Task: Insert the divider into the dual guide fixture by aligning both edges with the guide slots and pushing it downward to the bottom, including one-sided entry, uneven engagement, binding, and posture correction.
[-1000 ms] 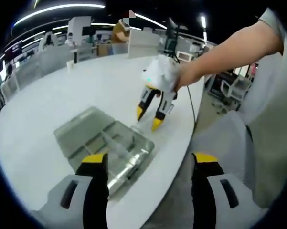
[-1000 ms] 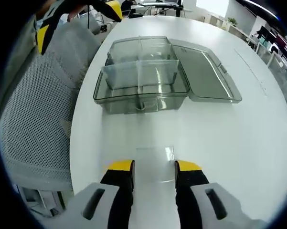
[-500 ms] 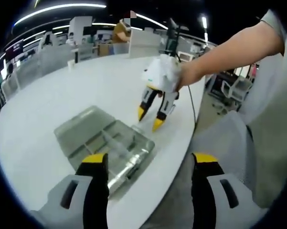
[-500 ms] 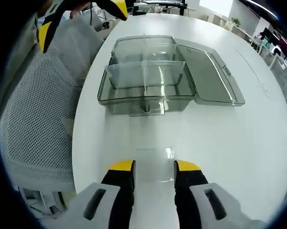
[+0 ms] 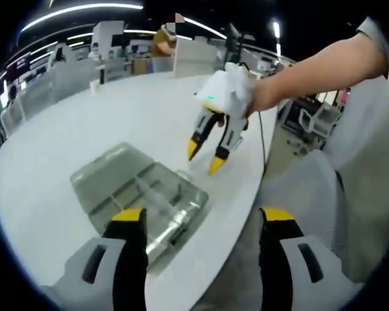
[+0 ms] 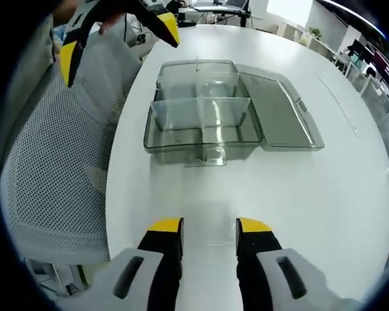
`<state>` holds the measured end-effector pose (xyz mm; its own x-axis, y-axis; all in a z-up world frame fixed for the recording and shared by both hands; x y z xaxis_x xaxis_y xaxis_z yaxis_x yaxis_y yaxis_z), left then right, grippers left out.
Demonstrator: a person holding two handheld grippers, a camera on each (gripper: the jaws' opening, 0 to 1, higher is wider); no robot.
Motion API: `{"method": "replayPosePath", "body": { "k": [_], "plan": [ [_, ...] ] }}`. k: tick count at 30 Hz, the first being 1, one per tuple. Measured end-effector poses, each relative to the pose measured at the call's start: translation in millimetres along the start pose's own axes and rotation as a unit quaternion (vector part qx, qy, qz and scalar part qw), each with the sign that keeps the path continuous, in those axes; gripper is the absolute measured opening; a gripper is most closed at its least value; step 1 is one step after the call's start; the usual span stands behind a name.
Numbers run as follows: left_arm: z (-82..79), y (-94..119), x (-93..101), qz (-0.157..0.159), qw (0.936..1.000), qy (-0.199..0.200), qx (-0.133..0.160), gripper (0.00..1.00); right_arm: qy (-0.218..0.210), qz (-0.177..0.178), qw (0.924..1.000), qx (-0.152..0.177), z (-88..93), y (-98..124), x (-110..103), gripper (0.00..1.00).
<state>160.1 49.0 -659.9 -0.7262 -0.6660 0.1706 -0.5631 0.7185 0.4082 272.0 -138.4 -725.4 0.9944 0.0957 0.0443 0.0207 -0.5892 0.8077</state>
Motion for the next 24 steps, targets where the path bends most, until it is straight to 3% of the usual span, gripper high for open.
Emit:
{"method": "replayPosePath", "body": {
  "k": [15, 24],
  "plan": [
    [-9.5, -14.2, -2.6, 0.006, 0.9999, 0.010, 0.005, 0.66, 0.026, 0.024, 0.9987, 0.037, -30.7, 17.0, -14.0, 0.27],
    [-16.3, -21.3, -3.6, 0.006, 0.9988, 0.047, 0.011, 0.57, 0.049, 0.037, 0.9963, 0.060, -52.8, 28.4, -25.5, 0.27]
  ]
}}
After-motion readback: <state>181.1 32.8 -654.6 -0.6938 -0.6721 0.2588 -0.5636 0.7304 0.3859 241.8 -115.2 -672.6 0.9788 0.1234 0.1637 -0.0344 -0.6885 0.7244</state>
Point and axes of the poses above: the point that each gripper's makers call its tool centre point, and the gripper's own axes: y roughly backward along the fingers, x roughly to its right, z roughly out of its underside, the point moved 8 cm from there along y, roughly backward along the fingers, and after that the axes turned 13 degrees about x, right-handed, at the moved point
